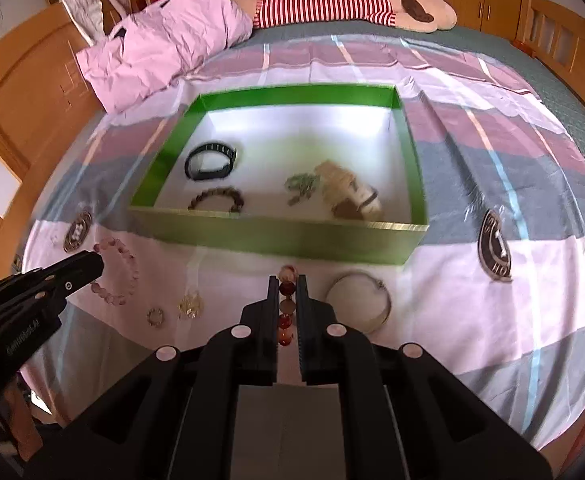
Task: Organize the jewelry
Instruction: 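Carry both bracelets into the green box and open both tools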
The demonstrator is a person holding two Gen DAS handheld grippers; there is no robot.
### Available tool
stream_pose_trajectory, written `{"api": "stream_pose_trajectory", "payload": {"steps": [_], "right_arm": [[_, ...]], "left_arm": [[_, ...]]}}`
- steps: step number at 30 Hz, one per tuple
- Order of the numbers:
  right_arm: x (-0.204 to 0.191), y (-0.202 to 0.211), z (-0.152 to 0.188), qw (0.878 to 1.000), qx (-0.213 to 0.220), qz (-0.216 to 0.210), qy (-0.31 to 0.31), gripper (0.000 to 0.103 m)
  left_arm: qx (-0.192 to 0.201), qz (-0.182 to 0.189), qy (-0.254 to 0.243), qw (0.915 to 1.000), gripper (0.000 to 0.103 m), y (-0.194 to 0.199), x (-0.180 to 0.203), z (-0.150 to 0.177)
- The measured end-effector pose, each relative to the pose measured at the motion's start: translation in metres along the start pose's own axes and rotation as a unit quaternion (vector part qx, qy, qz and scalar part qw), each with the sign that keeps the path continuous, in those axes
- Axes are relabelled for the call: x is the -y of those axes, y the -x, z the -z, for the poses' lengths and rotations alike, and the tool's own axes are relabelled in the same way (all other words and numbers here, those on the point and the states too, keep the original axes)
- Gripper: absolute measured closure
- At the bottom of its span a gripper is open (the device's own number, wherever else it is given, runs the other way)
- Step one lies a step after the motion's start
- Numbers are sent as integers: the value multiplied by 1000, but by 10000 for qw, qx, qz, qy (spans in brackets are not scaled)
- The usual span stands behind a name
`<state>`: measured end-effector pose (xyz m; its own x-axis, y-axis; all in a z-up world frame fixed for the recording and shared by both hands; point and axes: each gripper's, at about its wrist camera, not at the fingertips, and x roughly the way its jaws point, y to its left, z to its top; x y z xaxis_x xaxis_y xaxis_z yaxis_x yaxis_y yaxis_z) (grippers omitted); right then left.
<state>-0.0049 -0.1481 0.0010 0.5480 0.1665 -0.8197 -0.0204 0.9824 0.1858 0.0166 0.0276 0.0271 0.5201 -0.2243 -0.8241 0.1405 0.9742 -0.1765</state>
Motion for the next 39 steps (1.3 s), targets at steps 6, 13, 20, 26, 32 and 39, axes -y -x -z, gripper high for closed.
{"api": "stream_pose_trajectory", "payload": {"steps": [6,13,20,26,32,39], "right_arm": [[4,25,-36,9979,542,-226,258,95],[3,8,-69,9944,835,-605,234,95],[8,-38,-75,9976,497,-477,66,95],[14,-51,-65,9990,176,-399,42,73],[13,-13,-44,9972,178,-626,375,63],[41,-36,-7,9962,-659,-544,151,63]], "left_arm": [[708,641,-116,9954,95,21,-14,-38],[721,845,68,9938,95,-11,-17,-69],[498,550,24,9972,95,-56,-11,-70],[252,390,-167,9988,85,-68,-9,-62],[-27,255,-515,9983,71,-42,-1,-41],[-645,-51,-846,9943,58,-52,-5,-3]]}}
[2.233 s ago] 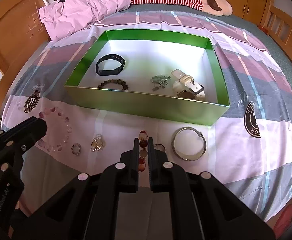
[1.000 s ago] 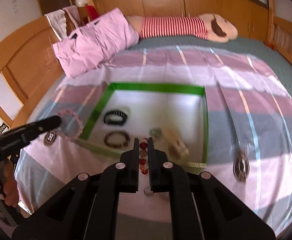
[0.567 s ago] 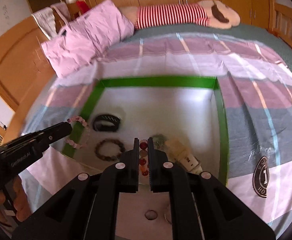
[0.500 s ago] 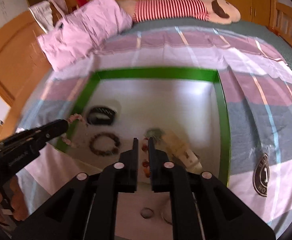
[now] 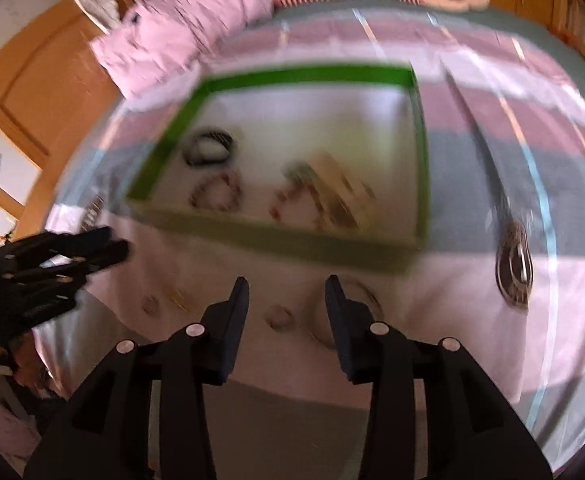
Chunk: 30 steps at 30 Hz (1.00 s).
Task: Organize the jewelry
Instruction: 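Carry both bracelets into the green box and open both tools, then grasp the gold brooch with the left tool while the right tool grasps the silver bangle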
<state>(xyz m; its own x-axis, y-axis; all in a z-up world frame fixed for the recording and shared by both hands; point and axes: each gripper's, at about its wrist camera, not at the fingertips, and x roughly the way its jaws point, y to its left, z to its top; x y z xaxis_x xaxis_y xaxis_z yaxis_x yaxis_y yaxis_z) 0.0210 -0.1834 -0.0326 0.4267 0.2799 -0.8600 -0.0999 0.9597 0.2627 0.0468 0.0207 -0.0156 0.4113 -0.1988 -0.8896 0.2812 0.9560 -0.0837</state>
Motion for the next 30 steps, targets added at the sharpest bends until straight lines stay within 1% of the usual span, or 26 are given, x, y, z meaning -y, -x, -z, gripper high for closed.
{"api": "stream_pose_trajectory", "payload": {"steps": [3,4,5,6,8,10,13,15,17,19,25,27,28,30], "right_arm": [[12,-14,9,9985,-225,491,-31,63],[18,-19,12,9974,-287,648,-101,63],[23,-22,13,9968,-336,698,-197,63],[26,-24,14,9965,-369,709,-263,63],[29,-26,16,9960,-416,722,-332,63],[26,-26,16,9961,-443,707,-270,63],[18,-27,18,9963,-503,679,-142,63],[18,-28,19,9960,-566,676,-126,59],[18,-31,21,9958,-631,640,-177,44],[19,-32,21,9958,-632,623,-210,43],[11,-46,26,9938,-743,826,28,43],[9,-52,27,9931,-798,861,70,40],[9,-54,27,9928,-789,895,90,38],[7,-57,26,9933,-626,966,139,38]], "left_arm": [[-205,-117,9,9997,56,-9,-4,13],[-270,-176,-6,9995,52,-12,-5,18],[-304,-224,-7,9993,50,-14,-5,20],[-333,-269,-8,9991,48,-16,-4,21],[-385,-291,-34,9988,47,-20,-4,24],[-431,-309,-56,9986,45,-23,-2,26],[-520,-347,-64,9980,44,-30,2,26],[-609,-360,-53,9975,43,-36,4,27],[-700,-350,-83,9969,43,-42,9,28],[-742,-368,-174,9964,43,-46,16,29],[-860,-405,-283,9951,42,-55,28,31],[-892,-403,-271,9948,42,-58,29,31],[-911,-397,-251,9947,42,-59,28,31],[-946,-378,-202,9946,41,-61,27,30]]}}
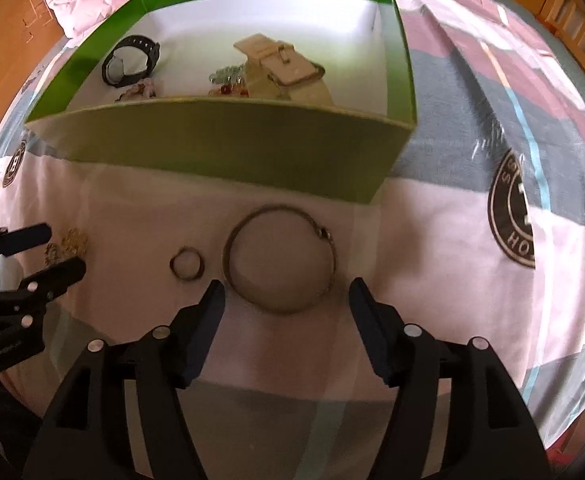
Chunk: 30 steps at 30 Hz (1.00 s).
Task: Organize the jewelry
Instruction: 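Grasp the gold brooch with the left tool while the right tool grasps the silver bangle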
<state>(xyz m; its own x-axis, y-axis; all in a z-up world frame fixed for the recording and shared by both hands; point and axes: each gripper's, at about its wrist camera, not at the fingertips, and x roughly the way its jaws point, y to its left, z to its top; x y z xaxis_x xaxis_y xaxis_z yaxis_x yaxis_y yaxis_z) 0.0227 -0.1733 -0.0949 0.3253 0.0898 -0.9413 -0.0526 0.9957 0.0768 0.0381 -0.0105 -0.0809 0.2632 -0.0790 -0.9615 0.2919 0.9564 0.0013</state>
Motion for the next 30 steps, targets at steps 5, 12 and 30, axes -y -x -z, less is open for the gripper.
{"api": "stream_pose_trajectory", "payload": {"steps": [5,12,30], "right_arm": [[-6,-6,-3,9998,136,132,101,42],[-4,-4,-4,9999,84,-43,50,42],[3,-1,-2,10000,59,-76,-9,42]], "left_arm": [[-120,177,313,9993,41,-6,-12,-3],[-187,370,688,9968,38,-9,-24,-8],[-81,265,793,9965,81,-13,-16,-14]]}}
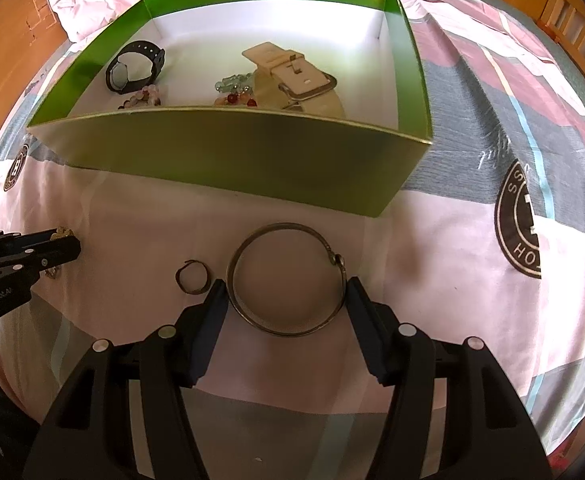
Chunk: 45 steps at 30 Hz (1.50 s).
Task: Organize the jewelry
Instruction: 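Grasp the gold brooch with the left tool while the right tool grasps the silver bangle, then carry the brooch and bangle into the green box and open both tools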
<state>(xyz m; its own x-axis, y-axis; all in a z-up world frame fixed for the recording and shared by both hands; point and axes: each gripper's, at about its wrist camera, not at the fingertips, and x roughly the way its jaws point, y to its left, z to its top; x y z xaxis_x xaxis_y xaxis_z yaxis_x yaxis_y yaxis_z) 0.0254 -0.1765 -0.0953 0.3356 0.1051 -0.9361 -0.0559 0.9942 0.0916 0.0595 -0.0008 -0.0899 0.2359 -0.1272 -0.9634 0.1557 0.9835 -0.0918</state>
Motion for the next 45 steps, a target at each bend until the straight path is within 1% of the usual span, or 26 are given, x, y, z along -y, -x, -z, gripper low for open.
{"api": "stream_pose_trajectory", "payload": {"steps": [3,4,8,29,33,36,38,39,40,41,43,44,45], "right_arm": [[3,4,-2,10000,26,6,-15,42],[3,4,-2,10000,34,14,-18,42],[2,5,-1,10000,13,31,-2,42],[-5,0,-1,10000,-9,45,30,42],[-8,9,-1,10000,30,-48,54,42],[-16,29,-3,9990,234,-363,133,42],[-21,53,-8,9958,576,-682,197,42],[-22,68,-11,9932,816,-803,211,42],[-21,77,-13,9913,978,-854,202,42],[-18,91,-16,9881,1242,-899,160,42],[-11,106,-21,9833,1586,-887,65,42],[-6,112,-23,9805,1790,-814,-20,42],[-2,114,-26,9791,1894,-741,-70,42]], "left_arm": [[62,-32,-28,10000,81,1,3,-2],[77,-27,-40,10000,81,7,-1,4],[128,-92,-115,9998,81,8,4,3],[146,-138,-210,9996,81,10,5,8],[438,-171,-190,9987,81,25,6,7],[834,78,-173,9963,81,55,11,3],[1301,284,-214,9909,81,81,12,-2],[1482,295,-204,9883,81,90,12,-5],[1652,293,-166,9857,81,97,10,-8],[1778,310,-102,9835,81,103,7,-12],[1906,366,43,9810,81,106,0,-18],[1947,368,107,9801,81,106,-2,-21],[1996,363,148,9791,81,106,-4,-24]]}}
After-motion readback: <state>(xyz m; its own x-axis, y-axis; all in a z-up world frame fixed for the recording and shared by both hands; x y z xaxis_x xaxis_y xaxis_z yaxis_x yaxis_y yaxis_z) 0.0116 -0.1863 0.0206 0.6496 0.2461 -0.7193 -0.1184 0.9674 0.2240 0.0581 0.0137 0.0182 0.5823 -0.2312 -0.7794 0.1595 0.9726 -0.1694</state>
